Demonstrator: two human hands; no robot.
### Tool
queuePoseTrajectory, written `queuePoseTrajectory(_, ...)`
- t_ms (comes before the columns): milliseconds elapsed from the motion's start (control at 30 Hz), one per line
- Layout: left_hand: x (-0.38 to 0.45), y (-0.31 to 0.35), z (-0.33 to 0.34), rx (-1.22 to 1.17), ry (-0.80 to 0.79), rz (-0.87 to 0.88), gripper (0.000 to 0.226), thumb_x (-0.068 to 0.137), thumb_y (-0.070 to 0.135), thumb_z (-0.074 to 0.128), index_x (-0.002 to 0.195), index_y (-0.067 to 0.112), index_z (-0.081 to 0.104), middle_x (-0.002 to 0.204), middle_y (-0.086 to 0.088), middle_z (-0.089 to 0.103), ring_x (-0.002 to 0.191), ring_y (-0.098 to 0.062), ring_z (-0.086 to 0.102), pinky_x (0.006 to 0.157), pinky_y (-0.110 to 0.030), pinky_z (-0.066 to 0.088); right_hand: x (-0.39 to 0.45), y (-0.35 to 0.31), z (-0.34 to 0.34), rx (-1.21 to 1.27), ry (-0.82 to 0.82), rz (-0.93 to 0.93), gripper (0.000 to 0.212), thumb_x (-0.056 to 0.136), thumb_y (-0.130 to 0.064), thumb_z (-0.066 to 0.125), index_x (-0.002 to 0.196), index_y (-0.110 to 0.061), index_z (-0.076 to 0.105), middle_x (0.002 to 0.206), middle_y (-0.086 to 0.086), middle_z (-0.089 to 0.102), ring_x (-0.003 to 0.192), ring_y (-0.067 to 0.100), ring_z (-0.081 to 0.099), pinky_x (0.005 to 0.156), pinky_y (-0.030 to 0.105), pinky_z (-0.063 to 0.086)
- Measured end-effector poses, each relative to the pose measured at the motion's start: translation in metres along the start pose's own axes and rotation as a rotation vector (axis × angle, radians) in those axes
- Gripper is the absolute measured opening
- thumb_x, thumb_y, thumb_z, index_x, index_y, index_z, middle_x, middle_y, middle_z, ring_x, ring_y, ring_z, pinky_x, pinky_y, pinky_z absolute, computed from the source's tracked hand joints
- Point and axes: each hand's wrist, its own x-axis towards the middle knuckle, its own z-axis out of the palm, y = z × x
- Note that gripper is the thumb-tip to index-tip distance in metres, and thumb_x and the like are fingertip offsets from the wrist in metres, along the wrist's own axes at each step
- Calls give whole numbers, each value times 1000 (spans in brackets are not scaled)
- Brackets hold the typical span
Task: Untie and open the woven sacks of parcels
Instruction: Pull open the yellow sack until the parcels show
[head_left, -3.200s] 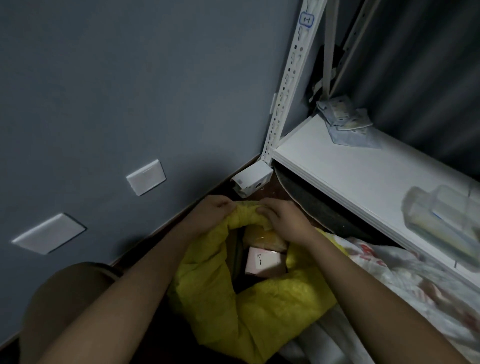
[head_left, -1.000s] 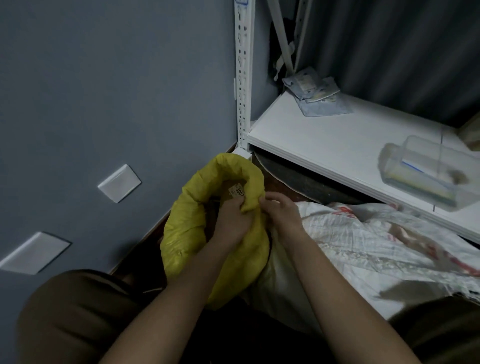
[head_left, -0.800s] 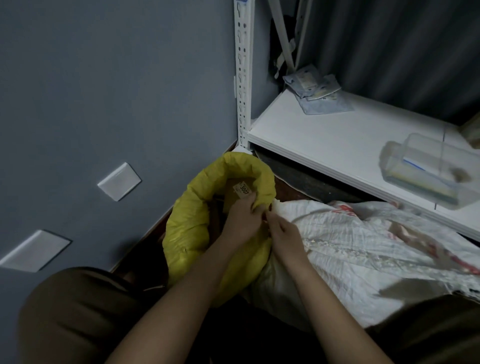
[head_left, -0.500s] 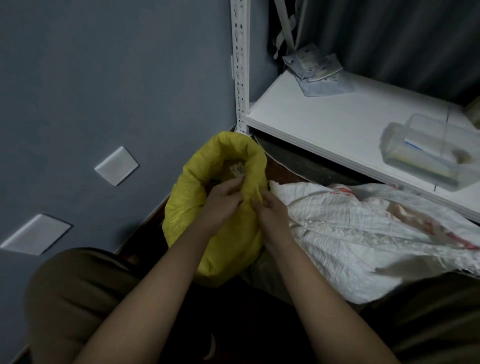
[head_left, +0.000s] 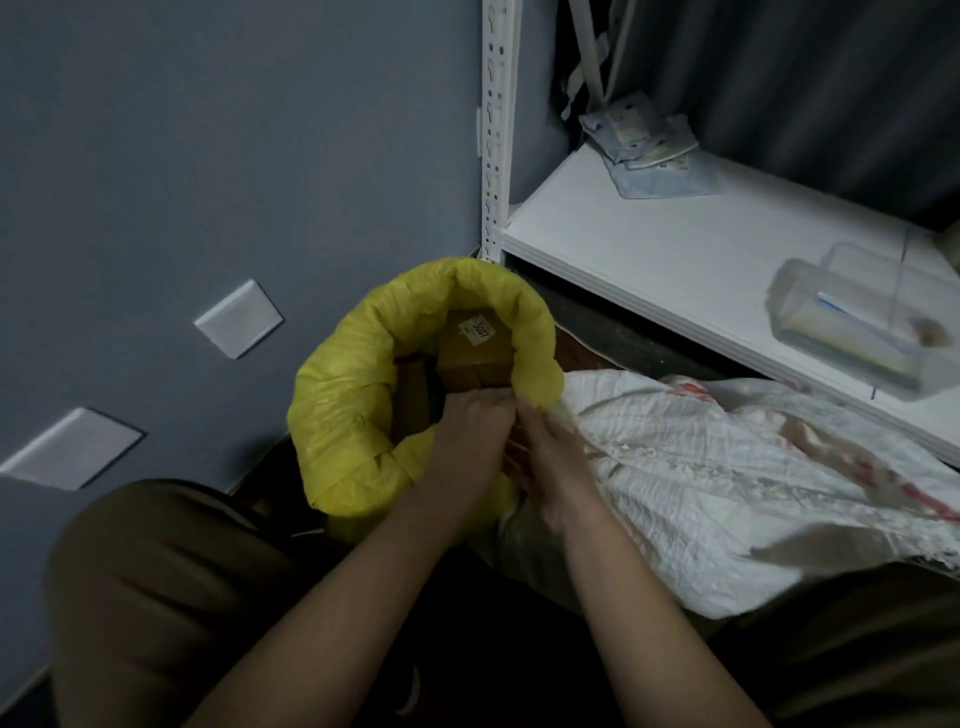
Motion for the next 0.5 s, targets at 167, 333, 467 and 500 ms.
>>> queuePoseTrajectory(167, -22, -19, -20, -224, -19, -82, 38, 88, 30, 51, 122, 18, 62, 126, 2, 59, 120, -14, 52, 103, -27, 28, 15, 1, 4, 212, 48, 64, 30, 98, -28, 50, 124, -14, 56, 104, 8, 67, 91, 21, 64, 68, 31, 51)
queuePoseTrajectory(333, -59, -42, -40, -242, 141, -928, 73, 92, 42, 52, 151, 22, 14, 159, -4, -6, 146, -23, -7, 115, -48, 2, 15, 1, 5, 238, 50, 104, 21, 99, -32, 46, 115, -21, 56, 102, 3, 65, 89, 18, 63, 65, 32, 49)
queuePoseTrajectory(467, -78, -56, -24, -662, 61, -1303, 102, 82, 54, 62, 150, 24, -8, 158, -13, -4, 145, -34, 6, 114, -49, 18, 10, 8, 15, 260, 111, 48, 36, 97, -33, 53, 129, -16, 51, 113, 8, 64, 96, 24, 64, 67, 33, 53)
queuePoseTrajectory(500, -80, -58, -18, -764, 56, -1325, 105, 81, 54, 63, 150, 25, -10, 158, -15, 4, 142, -36, 17, 111, -48, 26, 8, 11, 17, 241, 121, 38, 37, 96, -33, 54, 128, -16, 51, 113, 8, 64, 96, 23, 64, 67, 33, 53)
